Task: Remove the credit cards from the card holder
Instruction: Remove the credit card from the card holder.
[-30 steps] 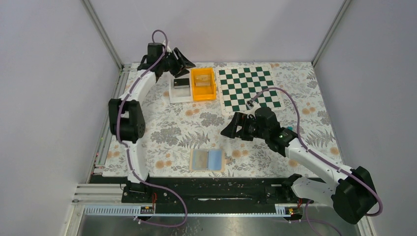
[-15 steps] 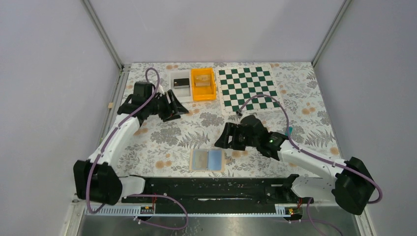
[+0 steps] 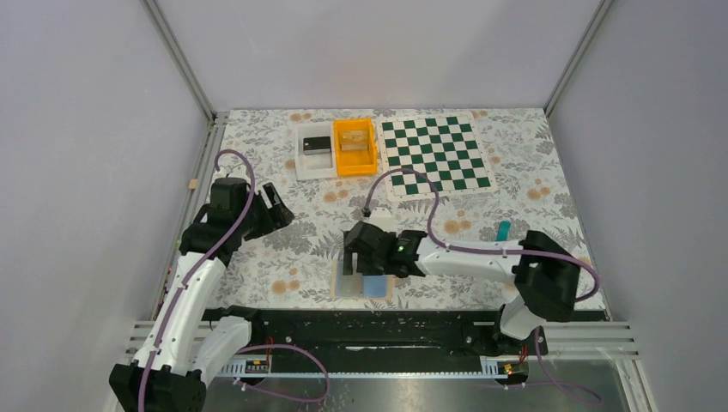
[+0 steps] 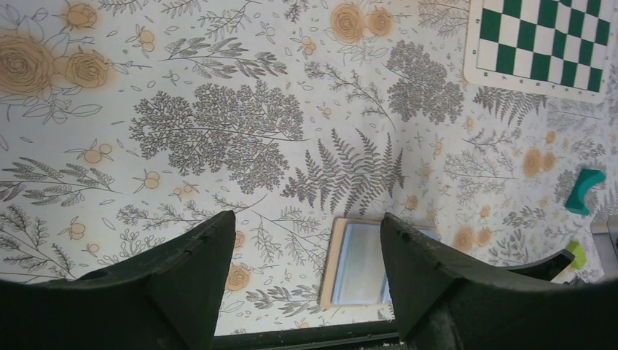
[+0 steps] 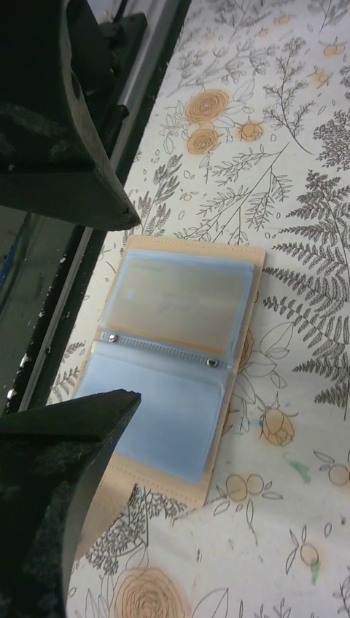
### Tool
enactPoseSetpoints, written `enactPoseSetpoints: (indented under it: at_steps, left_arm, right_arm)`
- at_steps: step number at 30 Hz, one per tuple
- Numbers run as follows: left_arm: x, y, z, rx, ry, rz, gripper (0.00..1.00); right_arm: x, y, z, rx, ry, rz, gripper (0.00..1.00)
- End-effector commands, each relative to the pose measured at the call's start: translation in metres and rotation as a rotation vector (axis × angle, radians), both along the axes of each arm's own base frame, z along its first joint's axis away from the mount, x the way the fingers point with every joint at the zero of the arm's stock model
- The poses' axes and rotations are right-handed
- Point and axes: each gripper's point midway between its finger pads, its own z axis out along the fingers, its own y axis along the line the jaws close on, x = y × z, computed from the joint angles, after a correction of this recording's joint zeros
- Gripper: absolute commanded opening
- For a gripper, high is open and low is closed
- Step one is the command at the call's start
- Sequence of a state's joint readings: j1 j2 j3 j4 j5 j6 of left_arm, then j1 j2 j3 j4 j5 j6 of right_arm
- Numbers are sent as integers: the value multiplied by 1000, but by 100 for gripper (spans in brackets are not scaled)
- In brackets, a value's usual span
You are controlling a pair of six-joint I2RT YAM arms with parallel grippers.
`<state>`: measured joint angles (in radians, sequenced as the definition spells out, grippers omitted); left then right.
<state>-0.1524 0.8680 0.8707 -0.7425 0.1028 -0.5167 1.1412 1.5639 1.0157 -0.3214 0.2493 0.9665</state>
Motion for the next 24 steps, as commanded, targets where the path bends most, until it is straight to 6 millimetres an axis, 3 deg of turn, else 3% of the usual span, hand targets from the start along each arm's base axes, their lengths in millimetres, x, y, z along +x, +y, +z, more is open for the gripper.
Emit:
enactPoseSetpoints:
  at_steps: [1,10,24]
  left_arm:
    - [5,12,-4,49,-10,52,73]
    - [4,14,-2,53,-11,57,74]
    - [3,9,-2,37,-12,36,74]
  right_arm:
    - [8,10,-4,-98,-54,-38,88]
    - [1,20,-24,-220,-36,9,93]
    - [-11,28,-54,-303,15,56,87]
